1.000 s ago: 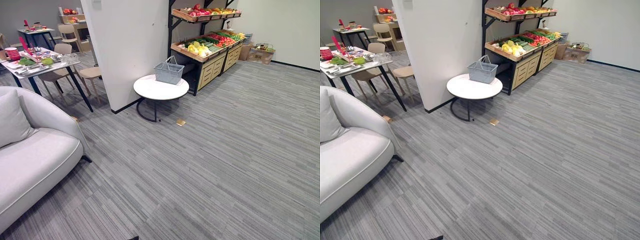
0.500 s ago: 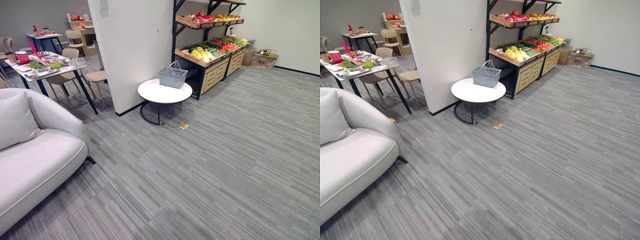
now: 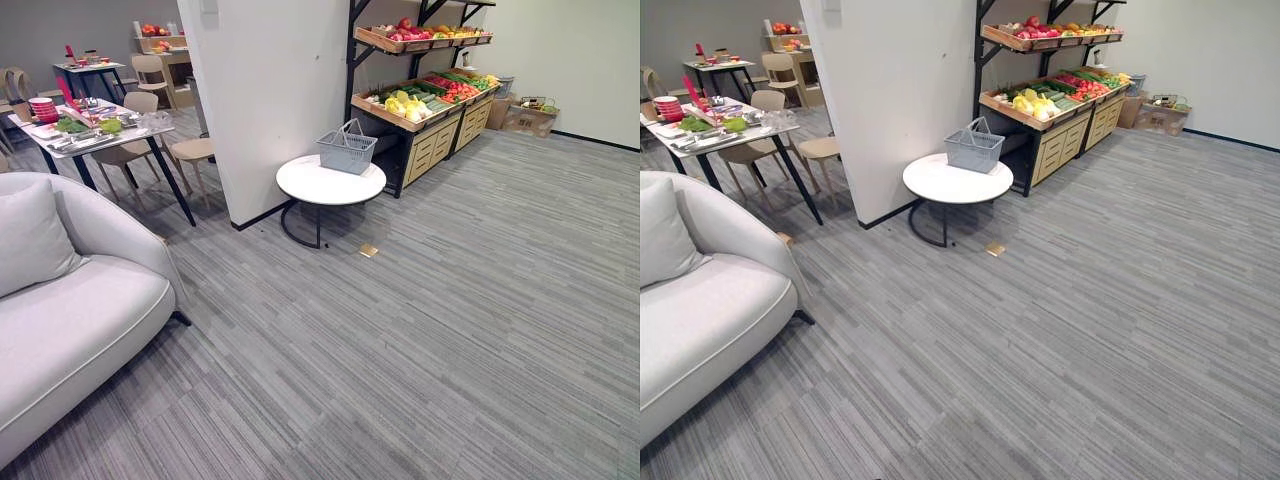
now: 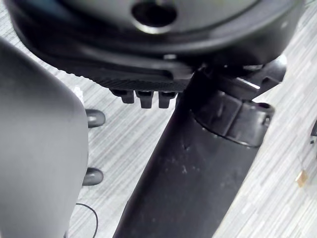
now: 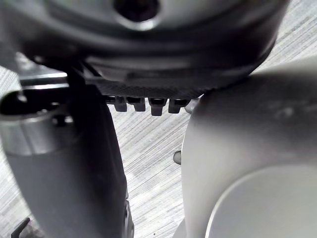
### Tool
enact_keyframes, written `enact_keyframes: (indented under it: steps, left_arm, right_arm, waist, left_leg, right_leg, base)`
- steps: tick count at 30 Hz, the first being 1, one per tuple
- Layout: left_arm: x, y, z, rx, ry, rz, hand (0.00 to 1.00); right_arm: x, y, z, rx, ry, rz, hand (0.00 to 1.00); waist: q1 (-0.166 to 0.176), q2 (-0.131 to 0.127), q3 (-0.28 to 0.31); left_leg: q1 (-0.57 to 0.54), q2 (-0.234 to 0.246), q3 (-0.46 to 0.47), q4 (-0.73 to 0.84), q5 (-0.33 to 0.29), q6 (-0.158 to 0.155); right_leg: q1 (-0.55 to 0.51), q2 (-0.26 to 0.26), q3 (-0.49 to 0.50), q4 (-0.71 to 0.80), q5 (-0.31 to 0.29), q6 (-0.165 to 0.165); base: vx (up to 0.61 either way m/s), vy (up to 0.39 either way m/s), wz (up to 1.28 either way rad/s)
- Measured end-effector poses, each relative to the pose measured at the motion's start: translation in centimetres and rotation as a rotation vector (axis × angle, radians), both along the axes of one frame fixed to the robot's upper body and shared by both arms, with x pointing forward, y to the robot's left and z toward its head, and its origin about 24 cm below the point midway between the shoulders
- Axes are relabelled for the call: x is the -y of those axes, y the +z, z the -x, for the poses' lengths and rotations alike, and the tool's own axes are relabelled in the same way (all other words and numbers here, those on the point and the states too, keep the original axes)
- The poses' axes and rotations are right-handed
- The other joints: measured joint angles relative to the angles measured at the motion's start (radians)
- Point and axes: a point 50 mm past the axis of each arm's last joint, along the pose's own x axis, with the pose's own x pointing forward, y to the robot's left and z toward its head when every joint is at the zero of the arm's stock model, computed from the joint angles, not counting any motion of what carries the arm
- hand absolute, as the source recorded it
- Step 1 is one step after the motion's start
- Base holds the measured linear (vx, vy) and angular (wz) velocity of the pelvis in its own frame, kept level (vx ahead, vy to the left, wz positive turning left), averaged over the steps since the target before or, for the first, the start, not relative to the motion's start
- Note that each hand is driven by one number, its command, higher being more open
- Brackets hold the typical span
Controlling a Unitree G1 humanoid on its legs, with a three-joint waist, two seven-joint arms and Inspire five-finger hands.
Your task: Pick vegetable in the basket
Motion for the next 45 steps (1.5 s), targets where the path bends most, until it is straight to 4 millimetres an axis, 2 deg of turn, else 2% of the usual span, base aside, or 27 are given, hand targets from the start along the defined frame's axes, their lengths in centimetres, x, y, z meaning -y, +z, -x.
enact_keyframes:
  steps: [18, 23, 28, 30, 31, 33, 35, 36, 37, 38, 39, 41, 42, 43, 44, 45]
  left_arm:
    - [0.1, 0.0, 0.2, -0.005, -0.006, -0.001, 1.00]
    - [0.0, 0.0, 0.0, 0.012, -0.009, 0.003, 1.00]
    - [-0.2, 0.1, -0.1, 0.017, -0.012, 0.008, 1.00]
    - [-0.6, 0.3, -0.5, 0.035, -0.017, 0.005, 1.00]
    - [-0.7, 0.4, -0.6, 0.040, -0.018, 0.003, 1.00]
    - [-1.1, 0.5, -0.8, 0.048, -0.018, -0.007, 1.00]
    - [-1.3, 0.6, -1.0, 0.048, -0.011, -0.010, 1.00]
    - [-1.5, 0.6, -0.9, 0.048, 0.004, -0.007, 1.00]
    - [-1.5, 0.6, -1.0, 0.048, 0.016, -0.003, 1.00]
    - [-1.6, 0.6, -0.9, 0.048, 0.018, -0.004, 1.00]
    - [-1.6, 0.6, -1.0, 0.043, 0.019, -0.003, 1.00]
    - [-1.7, 0.7, -1.2, 0.040, 0.022, -0.002, 1.00]
    - [-1.7, 0.7, -1.2, 0.031, 0.030, 0.002, 1.00]
    - [-1.7, 0.7, -1.3, 0.030, 0.029, 0.003, 1.00]
    - [-1.7, 0.6, -1.3, 0.021, 0.029, 0.003, 1.00]
    - [-1.8, 0.6, -1.1, 0.014, 0.042, 0.003, 1.00]
  right_arm:
    - [0.0, -0.1, 0.4, -0.019, 0.000, 0.001, 1.00]
    - [-0.1, -0.1, 0.1, -0.007, 0.007, 0.000, 1.00]
    - [-0.1, 0.0, 0.0, 0.004, 0.002, -0.004, 1.00]
    - [-0.2, 0.1, -0.3, 0.022, -0.027, -0.012, 1.00]
    - [-0.2, 0.1, -0.4, 0.027, -0.031, -0.012, 1.00]
    - [-0.5, 0.1, -0.6, 0.040, -0.066, -0.015, 1.00]
    - [-0.5, 0.2, -0.9, 0.060, -0.103, -0.023, 1.00]
    - [-0.5, 0.3, -1.2, 0.075, -0.121, -0.029, 1.00]
    - [-0.4, 0.3, -1.2, 0.083, -0.138, -0.033, 1.00]
    - [-0.4, 0.3, -1.2, 0.086, -0.144, -0.033, 1.00]
    - [-0.2, 0.3, -1.2, 0.093, -0.156, -0.032, 1.00]
    - [-0.2, 0.4, -1.4, 0.114, -0.176, -0.039, 1.00]
    - [-0.2, 0.4, -1.5, 0.128, -0.178, -0.040, 1.00]
    - [-0.2, 0.5, -1.7, 0.134, -0.181, -0.041, 1.00]
    - [-0.2, 0.6, -2.0, 0.148, -0.190, -0.046, 1.00]
    - [-0.2, 0.7, -2.2, 0.157, -0.206, -0.055, 1.00]
  waist:
    - [0.002, -0.004, -0.005]
    - [0.006, -0.010, 0.020]
    - [0.006, -0.016, 0.025]
    - [0.006, -0.033, 0.038]
    - [0.007, -0.034, 0.045]
    - [0.009, -0.043, 0.051]
    - [0.009, -0.043, 0.065]
    - [0.009, -0.043, 0.066]
    - [0.010, -0.043, 0.066]
    - [0.012, -0.043, 0.066]
    - [0.013, -0.043, 0.066]
    - [0.010, -0.039, 0.067]
    - [0.010, -0.029, 0.073]
    - [0.009, -0.021, 0.080]
    - [0.005, -0.013, 0.086]
    - [0.004, -0.017, 0.094]
  left_leg:
    - [0.051, 0.001, 0.008, 0.001, -0.001, -0.001]
    - [0.056, 0.001, 0.044, 0.060, -0.031, 0.008]
    - [0.037, -0.004, 0.054, 0.098, -0.054, 0.018]
    - [0.021, -0.011, 0.049, 0.128, -0.071, 0.034]
    - [0.015, -0.012, 0.047, 0.142, -0.078, 0.036]
    - [-0.009, -0.012, 0.040, 0.194, -0.112, 0.047]
    - [-0.013, 0.007, 0.037, 0.233, -0.138, 0.052]
    - [-0.014, 0.025, 0.037, 0.257, -0.149, 0.052]
    - [-0.010, 0.036, 0.039, 0.269, -0.163, 0.049]
    - [-0.008, 0.046, 0.041, 0.277, -0.175, 0.043]
    - [-0.010, 0.061, 0.045, 0.281, -0.188, 0.037]
    - [-0.014, 0.090, 0.044, 0.282, -0.203, 0.026]
    - [-0.016, 0.117, 0.039, 0.280, -0.211, 0.018]
    - [-0.012, 0.132, 0.032, 0.276, -0.215, 0.012]
    - [0.005, 0.153, 0.020, 0.256, -0.216, 0.002]
    - [0.038, 0.158, 0.015, 0.229, -0.215, -0.012]
  right_leg:
    - [0.038, -0.001, 0.006, 0.018, -0.002, 0.003]
    - [0.030, -0.008, 0.036, 0.079, -0.024, 0.005]
    - [0.012, -0.021, 0.037, 0.117, -0.045, 0.018]
    - [-0.005, -0.037, 0.026, 0.156, -0.064, 0.037]
    - [-0.010, -0.040, 0.024, 0.170, -0.071, 0.046]
    - [-0.026, -0.051, 0.011, 0.225, -0.086, 0.079]
    - [-0.050, -0.047, -0.004, 0.302, -0.080, 0.090]
    - [-0.072, -0.043, -0.020, 0.360, -0.076, 0.077]
    - [-0.081, -0.045, -0.037, 0.388, -0.078, 0.046]
    - [-0.086, -0.045, -0.049, 0.397, -0.078, 0.038]
    - [-0.099, -0.036, -0.049, 0.386, -0.083, 0.039]
    - [-0.122, -0.001, -0.045, 0.339, -0.098, 0.018]
    - [-0.142, 0.040, -0.041, 0.294, -0.098, 0.017]
    - [-0.149, 0.060, -0.038, 0.264, -0.095, 0.015]
    - [-0.172, 0.098, -0.038, 0.202, -0.088, 0.019]
    - [-0.191, 0.110, -0.046, 0.132, -0.052, 0.027]
  base:
    - [-0.03, -0.009, -0.01]
    - [-0.07, 0.009, -0.18]
    - [-0.07, 0.015, -0.08]
    - [-0.02, 0.026, 0.08]
    - [-0.02, 0.029, 0.10]
    - [0.02, 0.037, 0.11]
    - [0.05, 0.039, 0.07]
    - [0.04, 0.042, -0.02]
    - [0.08, 0.084, -0.08]
    - [0.08, 0.085, -0.18]
    - [0.13, 0.071, -0.20]
    - [0.18, -0.013, -0.13]
    - [0.21, -0.077, -0.02]
    - [0.26, -0.127, 0.11]
    - [0.26, -0.149, 0.27]
    - [0.28, -0.170, 0.31]
